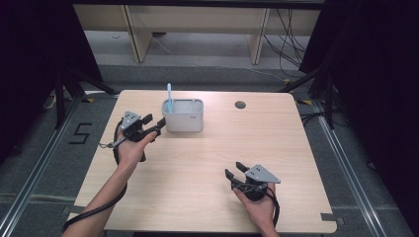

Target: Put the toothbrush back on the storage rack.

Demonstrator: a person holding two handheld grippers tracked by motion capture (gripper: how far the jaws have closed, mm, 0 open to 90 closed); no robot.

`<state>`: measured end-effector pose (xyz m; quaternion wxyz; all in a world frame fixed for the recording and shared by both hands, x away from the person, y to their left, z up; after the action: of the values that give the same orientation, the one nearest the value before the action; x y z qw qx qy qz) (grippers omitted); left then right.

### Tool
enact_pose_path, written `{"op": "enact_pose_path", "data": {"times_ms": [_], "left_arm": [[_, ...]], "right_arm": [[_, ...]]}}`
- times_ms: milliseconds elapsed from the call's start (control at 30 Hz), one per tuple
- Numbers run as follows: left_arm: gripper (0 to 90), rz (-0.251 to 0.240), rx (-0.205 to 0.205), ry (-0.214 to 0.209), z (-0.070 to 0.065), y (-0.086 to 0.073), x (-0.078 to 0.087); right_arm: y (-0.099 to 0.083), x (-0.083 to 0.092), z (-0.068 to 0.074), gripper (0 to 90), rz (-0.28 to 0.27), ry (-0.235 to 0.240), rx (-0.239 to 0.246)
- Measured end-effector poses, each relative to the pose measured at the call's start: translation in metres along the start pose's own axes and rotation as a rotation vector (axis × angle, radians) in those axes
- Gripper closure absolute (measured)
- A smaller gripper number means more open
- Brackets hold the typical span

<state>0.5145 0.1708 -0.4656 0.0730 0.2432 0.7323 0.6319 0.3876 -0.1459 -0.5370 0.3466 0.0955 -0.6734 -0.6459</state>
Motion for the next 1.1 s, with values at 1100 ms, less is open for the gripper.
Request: {"op": "enact_pose_path", "data": {"times_ms": [1100], "left_arm": [[39.6, 0.047, -0.142, -0.059, -0.033, -0.077, 0.066]], "right_arm": [[0.000, -0.001, -0.001, 47.9, -0.002, 0.003, 0.007]]}}
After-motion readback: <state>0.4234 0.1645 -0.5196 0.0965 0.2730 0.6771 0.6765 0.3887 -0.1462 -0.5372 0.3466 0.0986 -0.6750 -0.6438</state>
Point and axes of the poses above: each handheld gripper's, and its own axes: x roughly backward along the jaws, y roughly out of its top, z roughly to its left, the point moved 6 cm from there along -x, roughly forward along the jaws, and after that the axes turned 1 degree about -z, right-handed, at the moved point
